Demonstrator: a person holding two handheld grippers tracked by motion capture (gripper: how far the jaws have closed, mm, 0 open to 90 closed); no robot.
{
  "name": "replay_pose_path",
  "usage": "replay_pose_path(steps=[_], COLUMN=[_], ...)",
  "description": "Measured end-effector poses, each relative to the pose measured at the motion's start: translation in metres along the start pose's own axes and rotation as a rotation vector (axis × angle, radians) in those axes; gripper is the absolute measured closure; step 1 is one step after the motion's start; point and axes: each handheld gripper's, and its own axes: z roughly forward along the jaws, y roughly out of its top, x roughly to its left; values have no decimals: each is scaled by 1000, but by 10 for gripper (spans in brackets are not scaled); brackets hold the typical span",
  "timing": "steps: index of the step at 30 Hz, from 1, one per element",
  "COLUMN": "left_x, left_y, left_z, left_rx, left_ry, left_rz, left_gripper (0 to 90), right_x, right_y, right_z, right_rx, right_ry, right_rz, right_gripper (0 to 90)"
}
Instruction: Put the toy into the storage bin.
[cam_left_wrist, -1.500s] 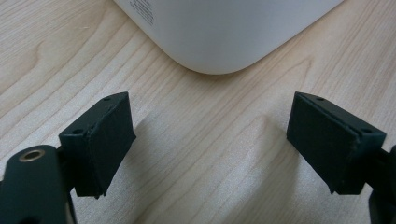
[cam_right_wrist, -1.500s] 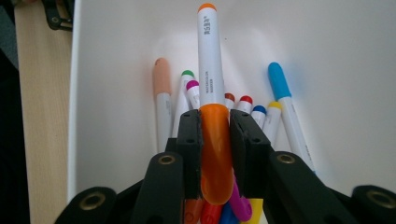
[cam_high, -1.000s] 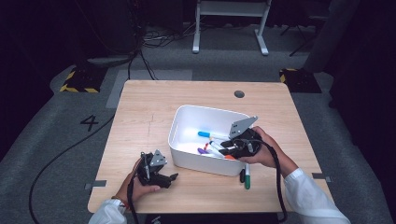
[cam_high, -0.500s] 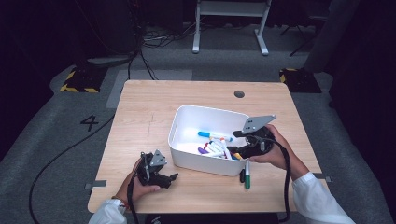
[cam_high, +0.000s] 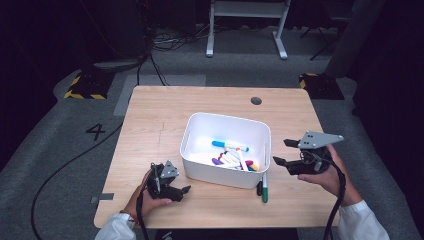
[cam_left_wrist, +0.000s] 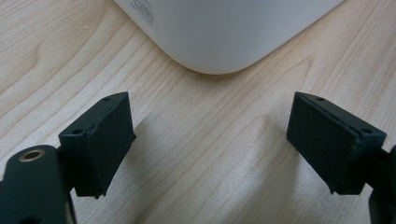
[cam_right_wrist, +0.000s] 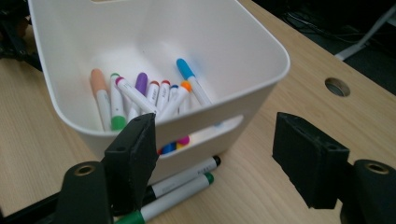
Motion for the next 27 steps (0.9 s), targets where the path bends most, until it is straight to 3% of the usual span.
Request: replay_pose_path(steps=[5, 13, 22, 27], left_x=[0, 0, 0, 0], left_y=[0, 0, 0, 0], left_z=[0, 0, 0, 0], left_rx=[0, 0, 0, 0], left_ry=[-2, 0, 1, 0], left_rz=[-2, 0, 0, 0], left_gripper=[149, 149, 149, 149], right_x=[-1, 11, 37, 43], right_y=[-31, -72, -91, -93], right_z=[-1, 22, 52, 61], right_rx=[32, 92, 120, 116], right_ry=[-20, -1, 55, 77], right_rz=[41, 117, 127, 150], right_gripper=[311, 305, 278, 274])
